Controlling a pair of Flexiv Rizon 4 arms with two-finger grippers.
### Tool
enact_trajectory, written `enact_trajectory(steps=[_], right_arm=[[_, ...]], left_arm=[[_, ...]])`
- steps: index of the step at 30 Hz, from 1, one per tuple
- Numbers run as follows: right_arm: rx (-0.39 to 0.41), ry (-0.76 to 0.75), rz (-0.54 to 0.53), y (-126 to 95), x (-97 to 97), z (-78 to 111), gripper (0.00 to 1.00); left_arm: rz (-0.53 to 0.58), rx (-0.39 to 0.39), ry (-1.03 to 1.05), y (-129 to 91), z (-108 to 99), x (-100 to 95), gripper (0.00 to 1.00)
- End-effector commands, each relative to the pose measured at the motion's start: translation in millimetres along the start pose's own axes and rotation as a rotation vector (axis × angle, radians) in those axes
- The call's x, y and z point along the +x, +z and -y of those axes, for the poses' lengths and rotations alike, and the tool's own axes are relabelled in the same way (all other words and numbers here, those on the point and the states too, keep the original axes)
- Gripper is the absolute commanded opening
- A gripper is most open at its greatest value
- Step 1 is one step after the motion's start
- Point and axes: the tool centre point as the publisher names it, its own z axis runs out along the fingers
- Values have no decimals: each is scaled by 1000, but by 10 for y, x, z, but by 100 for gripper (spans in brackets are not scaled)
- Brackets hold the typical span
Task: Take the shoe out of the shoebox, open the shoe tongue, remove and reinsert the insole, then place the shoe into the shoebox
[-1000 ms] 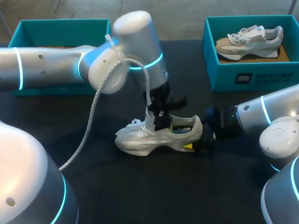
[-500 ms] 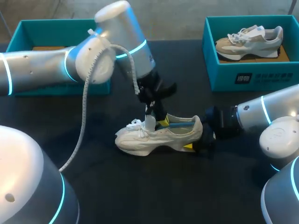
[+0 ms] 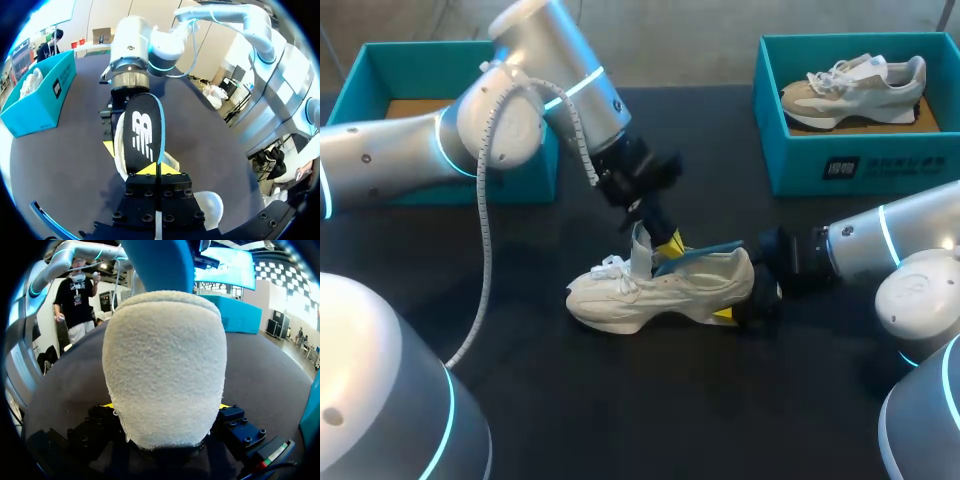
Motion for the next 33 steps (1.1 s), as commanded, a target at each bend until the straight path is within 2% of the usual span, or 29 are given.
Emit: enact_trajectory(steps=[1, 7, 13, 14, 15, 17, 18, 19, 25, 28, 33], right_arm=[[2, 0, 2, 39, 2, 40, 0], [2, 0, 2, 39, 2, 40, 0], [2, 0, 2, 39, 2, 40, 0], [2, 0, 2, 39, 2, 40, 0], [2, 0, 2, 39, 2, 40, 0], [2, 0, 2, 39, 2, 40, 0], [2, 0, 2, 39, 2, 40, 0], [2, 0, 2, 39, 2, 40, 0], [2, 0, 2, 39, 2, 40, 0], [2, 0, 2, 39, 2, 40, 0], [2, 0, 2, 39, 2, 40, 0]], left_arm=[[-12, 12, 9, 58, 111, -29, 0], [-31, 33, 47, 135, 287, -12, 0], [-37, 18, 53, 222, 291, -26, 0], [-30, 11, 58, 226, 289, -21, 29], [-21, 4, 66, 230, 286, -13, 43], [2, -9, 77, 227, 289, 10, 54], [18, -21, 88, 226, 295, 27, 66], [27, -27, 97, 225, 302, 44, 73], [85, -59, 141, 194, 326, 159, 83], [122, -70, 158, 161, 328, 213, 92], [191, -96, 191, 153, 343, 264, 97]])
